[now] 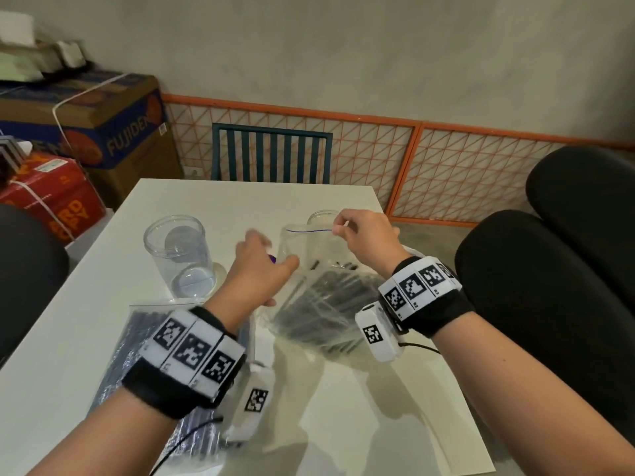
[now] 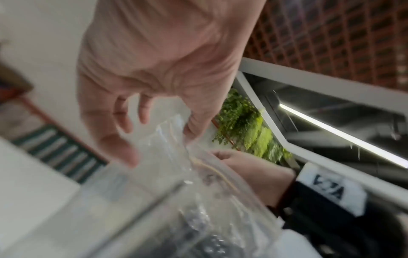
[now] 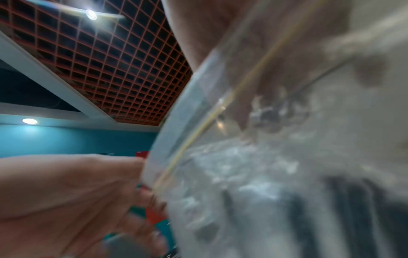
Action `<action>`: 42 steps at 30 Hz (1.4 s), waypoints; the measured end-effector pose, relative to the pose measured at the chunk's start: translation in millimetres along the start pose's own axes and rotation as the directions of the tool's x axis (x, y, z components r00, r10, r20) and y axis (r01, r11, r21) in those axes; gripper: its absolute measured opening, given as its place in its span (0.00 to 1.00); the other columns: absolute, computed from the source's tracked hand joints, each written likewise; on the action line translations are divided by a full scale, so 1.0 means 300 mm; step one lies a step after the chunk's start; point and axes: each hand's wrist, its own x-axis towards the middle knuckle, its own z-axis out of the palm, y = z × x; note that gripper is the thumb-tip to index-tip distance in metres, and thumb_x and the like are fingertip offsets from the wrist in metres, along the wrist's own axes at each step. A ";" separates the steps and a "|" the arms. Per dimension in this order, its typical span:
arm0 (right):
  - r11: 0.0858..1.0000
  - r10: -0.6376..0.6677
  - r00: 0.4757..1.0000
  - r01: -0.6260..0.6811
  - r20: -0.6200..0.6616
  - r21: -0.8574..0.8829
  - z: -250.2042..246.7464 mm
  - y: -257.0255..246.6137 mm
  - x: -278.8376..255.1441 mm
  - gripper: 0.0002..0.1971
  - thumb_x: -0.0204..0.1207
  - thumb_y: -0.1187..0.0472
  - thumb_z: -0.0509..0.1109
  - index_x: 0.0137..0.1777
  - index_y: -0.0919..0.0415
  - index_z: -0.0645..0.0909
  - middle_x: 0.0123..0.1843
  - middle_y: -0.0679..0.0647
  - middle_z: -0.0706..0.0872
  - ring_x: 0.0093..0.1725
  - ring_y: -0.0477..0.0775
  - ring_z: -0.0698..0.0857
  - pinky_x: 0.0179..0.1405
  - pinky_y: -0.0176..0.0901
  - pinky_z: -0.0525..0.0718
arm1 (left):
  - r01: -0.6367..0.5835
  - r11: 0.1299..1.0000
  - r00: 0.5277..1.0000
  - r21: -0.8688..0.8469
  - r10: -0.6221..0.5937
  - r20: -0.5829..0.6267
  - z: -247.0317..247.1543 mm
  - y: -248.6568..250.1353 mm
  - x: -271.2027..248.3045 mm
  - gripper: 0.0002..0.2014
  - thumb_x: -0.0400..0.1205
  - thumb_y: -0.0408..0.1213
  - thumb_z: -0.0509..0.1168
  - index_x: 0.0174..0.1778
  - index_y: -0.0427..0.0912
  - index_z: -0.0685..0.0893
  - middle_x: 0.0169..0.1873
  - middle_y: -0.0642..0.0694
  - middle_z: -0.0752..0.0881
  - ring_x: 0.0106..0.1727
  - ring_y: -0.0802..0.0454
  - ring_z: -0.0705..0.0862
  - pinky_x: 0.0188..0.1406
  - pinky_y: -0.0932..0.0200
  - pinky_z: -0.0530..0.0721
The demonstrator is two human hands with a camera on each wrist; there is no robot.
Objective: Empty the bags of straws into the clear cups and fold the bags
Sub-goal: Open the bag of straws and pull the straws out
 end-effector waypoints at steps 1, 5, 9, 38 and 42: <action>1.000 -0.030 0.999 0.030 0.023 -0.003 0.003 -0.007 -0.007 0.07 0.82 0.58 0.63 0.45 0.51 0.82 0.28 0.39 0.74 0.44 0.49 0.75 0.50 0.49 0.63 | -0.049 0.996 0.999 0.078 0.050 -0.010 -0.003 0.010 0.017 0.22 0.77 0.46 0.67 0.65 0.49 0.68 0.58 0.44 0.68 0.51 0.46 0.77 0.34 0.55 0.87; 0.993 -0.118 0.992 0.116 0.053 0.035 -0.004 -0.036 -0.036 0.06 0.80 0.56 0.66 0.42 0.51 0.82 0.29 0.39 0.75 0.35 0.40 0.74 0.51 0.51 0.70 | -0.178 0.974 0.981 0.139 0.164 0.104 0.020 0.072 0.077 0.12 0.81 0.47 0.63 0.56 0.45 0.81 0.57 0.42 0.77 0.52 0.46 0.80 0.42 0.51 0.86; 0.977 0.019 0.999 -0.009 0.047 -0.214 -0.101 0.015 -0.077 0.14 0.80 0.48 0.62 0.63 0.48 0.79 0.63 0.52 0.79 0.68 0.56 0.74 0.70 0.66 0.67 | -0.022 0.987 0.995 -0.160 0.037 0.096 0.038 0.061 0.131 0.15 0.84 0.41 0.60 0.33 0.39 0.80 0.34 0.42 0.80 0.36 0.50 0.81 0.30 0.53 0.87; 0.621 0.358 0.786 -0.604 0.504 0.500 -0.084 0.185 -0.087 0.14 0.80 0.46 0.63 0.42 0.56 0.79 0.34 0.53 0.81 0.36 0.51 0.80 0.40 0.44 0.79 | -0.525 0.620 0.850 0.582 0.407 0.334 0.142 0.092 0.062 0.10 0.85 0.40 0.54 0.54 0.50 0.81 0.53 0.51 0.85 0.61 0.48 0.80 0.76 0.25 0.46; 0.679 0.379 0.846 -0.529 0.375 0.508 -0.071 0.193 -0.090 0.19 0.78 0.43 0.64 0.50 0.61 0.81 0.43 0.57 0.84 0.41 0.54 0.82 0.43 0.47 0.82 | -0.632 0.623 0.775 0.461 0.524 0.353 0.136 0.077 0.044 0.22 0.81 0.58 0.56 0.65 0.49 0.76 0.57 0.54 0.80 0.59 0.55 0.78 0.72 0.44 0.66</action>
